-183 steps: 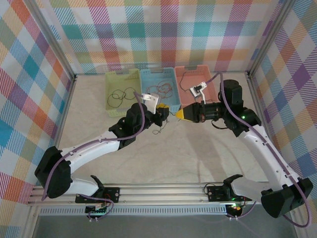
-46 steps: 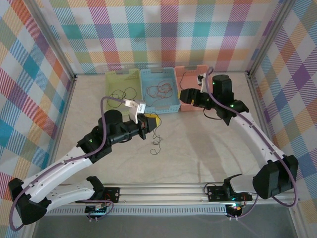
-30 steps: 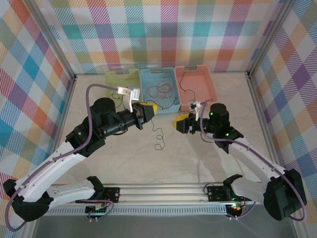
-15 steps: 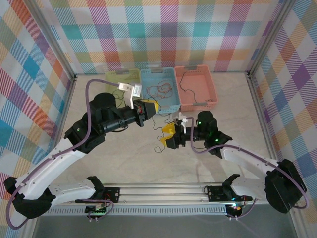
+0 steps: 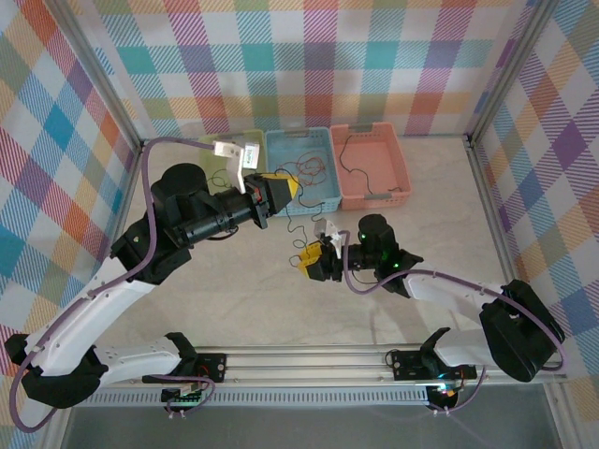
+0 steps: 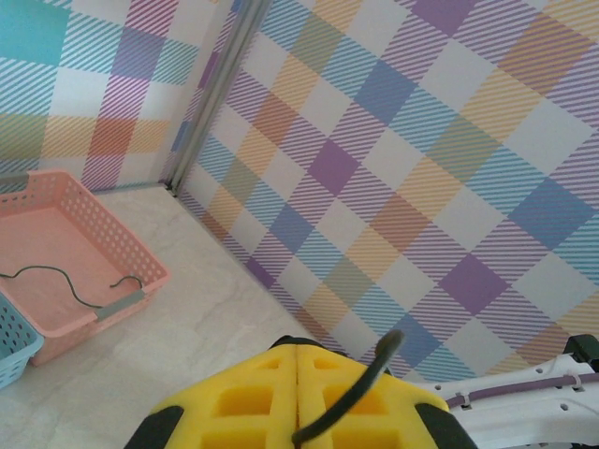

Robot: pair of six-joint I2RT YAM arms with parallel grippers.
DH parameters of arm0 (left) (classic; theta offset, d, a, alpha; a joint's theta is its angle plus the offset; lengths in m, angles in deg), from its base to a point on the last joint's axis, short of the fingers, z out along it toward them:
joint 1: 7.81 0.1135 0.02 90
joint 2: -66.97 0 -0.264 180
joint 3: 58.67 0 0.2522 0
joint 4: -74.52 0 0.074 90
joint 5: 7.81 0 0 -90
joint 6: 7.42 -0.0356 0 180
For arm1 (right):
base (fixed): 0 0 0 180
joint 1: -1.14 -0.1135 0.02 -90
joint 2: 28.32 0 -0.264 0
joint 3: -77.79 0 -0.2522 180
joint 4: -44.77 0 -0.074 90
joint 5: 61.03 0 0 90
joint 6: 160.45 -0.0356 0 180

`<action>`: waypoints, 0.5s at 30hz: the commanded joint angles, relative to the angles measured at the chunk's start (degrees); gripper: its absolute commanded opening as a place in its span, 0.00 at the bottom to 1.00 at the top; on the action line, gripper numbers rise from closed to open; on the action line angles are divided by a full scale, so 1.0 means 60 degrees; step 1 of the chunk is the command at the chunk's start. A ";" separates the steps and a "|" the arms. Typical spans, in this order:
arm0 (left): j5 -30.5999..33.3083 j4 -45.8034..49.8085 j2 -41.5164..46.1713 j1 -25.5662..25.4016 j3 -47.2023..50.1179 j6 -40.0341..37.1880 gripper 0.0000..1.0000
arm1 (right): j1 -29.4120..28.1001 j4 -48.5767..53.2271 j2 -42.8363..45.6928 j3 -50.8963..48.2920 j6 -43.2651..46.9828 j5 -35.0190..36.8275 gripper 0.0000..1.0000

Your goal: Untangle the cables

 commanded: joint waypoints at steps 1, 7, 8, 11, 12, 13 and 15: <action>0.0189 0.0185 0.0013 -0.0065 -0.0291 -0.0149 0.00 | -0.0063 -0.0566 -0.0072 0.0011 0.0206 0.0106 0.22; 0.0511 0.0192 0.0081 -0.0065 -0.0386 -0.0285 0.00 | -0.0063 -0.0494 -0.0242 -0.0033 0.0381 0.0029 0.05; 0.0530 0.0227 0.0086 -0.0052 -0.0456 -0.0317 0.00 | -0.0057 -0.0506 -0.0252 -0.0059 0.0401 0.0058 0.03; 0.0777 0.0316 0.0100 -0.0059 -0.0631 -0.0395 0.00 | -0.0063 -0.0359 -0.0268 -0.0135 0.0618 0.0432 0.02; 0.0920 0.0327 0.0108 -0.0065 -0.0681 -0.0407 0.00 | -0.0043 -0.0328 -0.0296 -0.0178 0.0678 0.0597 0.01; 0.1079 0.0360 0.0139 -0.0054 -0.0753 -0.0444 0.00 | -0.0043 -0.0362 -0.0342 -0.0235 0.0730 0.0757 0.01; 0.1514 0.0461 0.0194 -0.0052 -0.0921 -0.0560 0.00 | -0.0041 -0.0391 -0.0464 -0.0316 0.0816 0.1066 0.01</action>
